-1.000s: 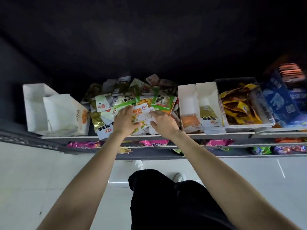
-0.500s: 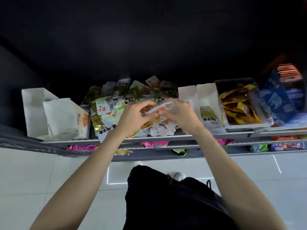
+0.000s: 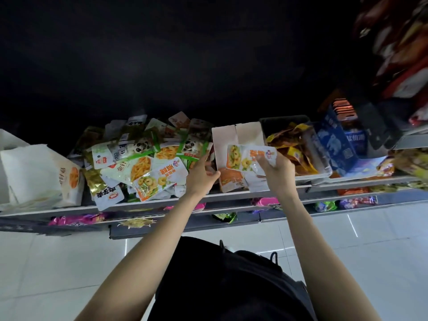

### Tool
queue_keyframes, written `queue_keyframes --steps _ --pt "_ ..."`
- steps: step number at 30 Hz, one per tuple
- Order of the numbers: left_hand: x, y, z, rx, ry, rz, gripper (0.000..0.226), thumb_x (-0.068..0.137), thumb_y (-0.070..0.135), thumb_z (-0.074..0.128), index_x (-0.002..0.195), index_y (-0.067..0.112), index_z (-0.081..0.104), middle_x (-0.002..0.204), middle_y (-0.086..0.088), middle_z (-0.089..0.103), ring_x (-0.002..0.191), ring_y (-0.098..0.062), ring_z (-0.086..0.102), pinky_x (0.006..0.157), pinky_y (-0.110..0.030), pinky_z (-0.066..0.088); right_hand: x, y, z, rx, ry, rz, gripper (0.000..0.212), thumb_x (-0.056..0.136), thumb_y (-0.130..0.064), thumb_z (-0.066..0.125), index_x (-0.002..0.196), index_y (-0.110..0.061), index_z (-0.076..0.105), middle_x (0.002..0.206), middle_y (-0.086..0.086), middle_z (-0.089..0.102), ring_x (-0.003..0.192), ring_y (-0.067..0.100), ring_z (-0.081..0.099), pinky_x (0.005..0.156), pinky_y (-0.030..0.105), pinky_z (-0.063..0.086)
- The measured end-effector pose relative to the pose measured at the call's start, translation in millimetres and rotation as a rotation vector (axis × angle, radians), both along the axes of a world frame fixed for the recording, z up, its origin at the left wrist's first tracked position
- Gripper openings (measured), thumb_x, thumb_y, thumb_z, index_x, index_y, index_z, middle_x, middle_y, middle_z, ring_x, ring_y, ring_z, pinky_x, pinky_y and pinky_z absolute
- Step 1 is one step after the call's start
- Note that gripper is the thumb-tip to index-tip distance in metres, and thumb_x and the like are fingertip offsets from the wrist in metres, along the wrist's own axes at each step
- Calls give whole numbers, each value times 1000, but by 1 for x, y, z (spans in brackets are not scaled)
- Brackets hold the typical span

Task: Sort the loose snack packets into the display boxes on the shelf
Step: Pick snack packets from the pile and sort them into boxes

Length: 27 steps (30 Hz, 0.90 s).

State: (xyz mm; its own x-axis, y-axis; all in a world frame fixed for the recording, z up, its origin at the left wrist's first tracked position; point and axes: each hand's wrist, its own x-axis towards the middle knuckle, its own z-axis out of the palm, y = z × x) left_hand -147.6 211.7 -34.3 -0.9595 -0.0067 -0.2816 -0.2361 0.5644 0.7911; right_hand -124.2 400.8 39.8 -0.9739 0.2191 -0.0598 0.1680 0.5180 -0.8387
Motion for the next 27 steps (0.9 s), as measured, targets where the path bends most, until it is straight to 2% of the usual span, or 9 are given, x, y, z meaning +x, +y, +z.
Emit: queue_keyframes --steps 2,6,10,12,17,20,23,25,27 --pt "0 3 -3 -11 1 -14 65 85 21 68 142 24 38 118 3 63 88 -7 62 86 -34 53 -6 -9 -5 204 75 133 30 97 -14 51 125 -1 52 81 9 65 65 18 66 49 28 54" --pt "4 8 2 -48 34 -23 61 83 18 70 138 24 44 119 4 64 89 -3 56 79 -13 42 -19 -25 -18 757 270 402 21 80 -3 68 98 -13 64 64 3 63 46 24 59 35 28 46" --pt "3 9 1 -84 64 4 60 82 13 68 137 24 46 116 6 65 97 -4 54 71 2 32 -16 -38 -18 998 82 664 47 86 5 49 124 -22 56 90 4 67 75 28 66 55 28 45" --pt "2 8 1 -95 74 8 58 83 12 66 137 25 47 108 8 67 92 0 48 68 -1 31 -15 -39 -18 1085 53 706 46 93 0 44 131 -24 49 93 1 67 80 24 66 59 28 40" --pt "4 0 2 -4 76 -66 54 85 13 66 135 19 49 108 3 68 88 -9 60 88 -30 50 -15 -34 -36 998 80 720 31 97 -21 41 124 -22 56 88 2 72 80 24 68 93 38 42" --pt "9 -22 9 -84 237 -49 43 87 17 65 129 19 55 110 4 66 84 -8 60 78 -21 51 -13 -29 -42 895 30 739 38 93 -40 37 122 -27 57 91 2 73 95 25 64 98 40 35" --pt "14 -70 14 -338 460 33 40 86 17 65 126 16 58 119 -1 63 109 -19 56 93 -26 43 -9 -30 -32 746 74 681 53 85 -51 29 118 -27 62 103 1 70 109 25 57 98 45 36" --pt "12 -105 11 -521 378 24 50 85 23 66 131 10 52 125 -9 58 118 -28 49 102 -38 38 -7 -41 -24 605 184 603 42 89 -43 39 113 -20 66 104 1 70 107 25 58 93 45 41" --pt "9 -132 4 -664 152 -46 63 85 36 65 138 9 42 132 -13 50 122 -31 41 104 -40 33 -8 -63 -23 469 230 579 27 93 -28 49 110 -15 66 98 3 71 95 24 63 85 41 50"
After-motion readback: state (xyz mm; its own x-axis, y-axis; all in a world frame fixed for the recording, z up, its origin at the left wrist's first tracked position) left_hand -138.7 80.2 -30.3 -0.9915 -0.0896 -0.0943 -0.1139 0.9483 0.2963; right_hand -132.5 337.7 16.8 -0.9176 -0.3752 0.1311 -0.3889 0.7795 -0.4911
